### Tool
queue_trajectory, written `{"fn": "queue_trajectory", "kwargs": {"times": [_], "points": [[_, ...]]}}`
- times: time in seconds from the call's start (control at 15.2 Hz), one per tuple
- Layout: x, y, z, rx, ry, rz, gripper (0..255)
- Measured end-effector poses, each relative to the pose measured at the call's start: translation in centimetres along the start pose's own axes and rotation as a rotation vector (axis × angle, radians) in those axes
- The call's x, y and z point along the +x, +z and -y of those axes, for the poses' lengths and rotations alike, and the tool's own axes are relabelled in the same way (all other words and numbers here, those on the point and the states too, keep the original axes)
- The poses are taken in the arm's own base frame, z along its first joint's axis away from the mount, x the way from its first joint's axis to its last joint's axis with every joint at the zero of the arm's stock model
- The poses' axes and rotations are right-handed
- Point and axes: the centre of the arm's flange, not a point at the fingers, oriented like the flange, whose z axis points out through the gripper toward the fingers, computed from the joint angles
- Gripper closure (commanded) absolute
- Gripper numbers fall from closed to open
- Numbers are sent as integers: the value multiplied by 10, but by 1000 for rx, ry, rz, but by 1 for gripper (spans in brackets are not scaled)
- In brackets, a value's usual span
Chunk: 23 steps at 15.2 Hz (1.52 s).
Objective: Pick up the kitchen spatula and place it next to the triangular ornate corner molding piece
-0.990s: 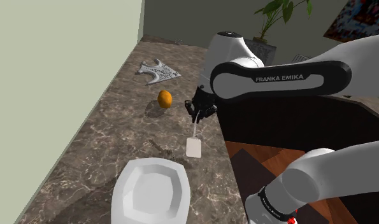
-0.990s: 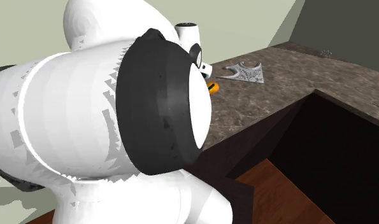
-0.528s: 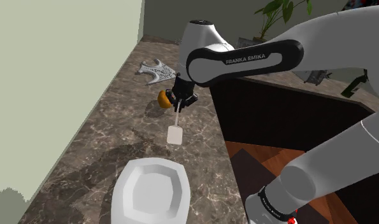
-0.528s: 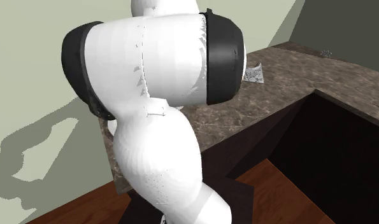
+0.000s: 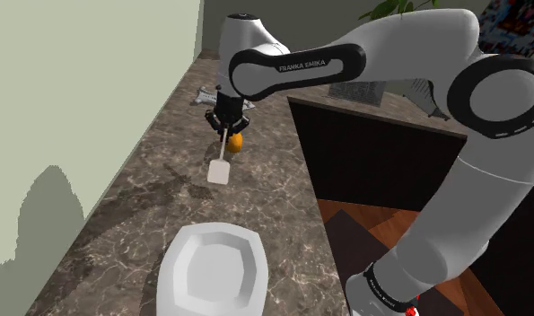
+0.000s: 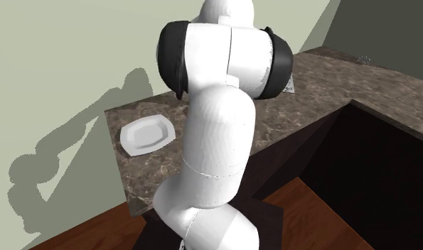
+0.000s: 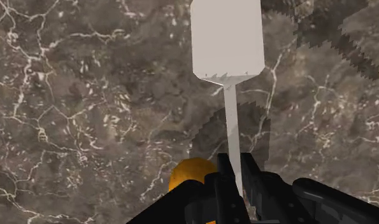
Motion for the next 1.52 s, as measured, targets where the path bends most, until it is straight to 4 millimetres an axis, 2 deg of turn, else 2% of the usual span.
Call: {"fn": "queue_trajectory", "kwargs": {"times": [0.73, 0.92, 1.52], "points": [[86, 6, 116, 2, -2, -1, 255], [88, 18, 123, -1, 1, -1, 255], [86, 63, 123, -1, 2, -1, 255]]}}
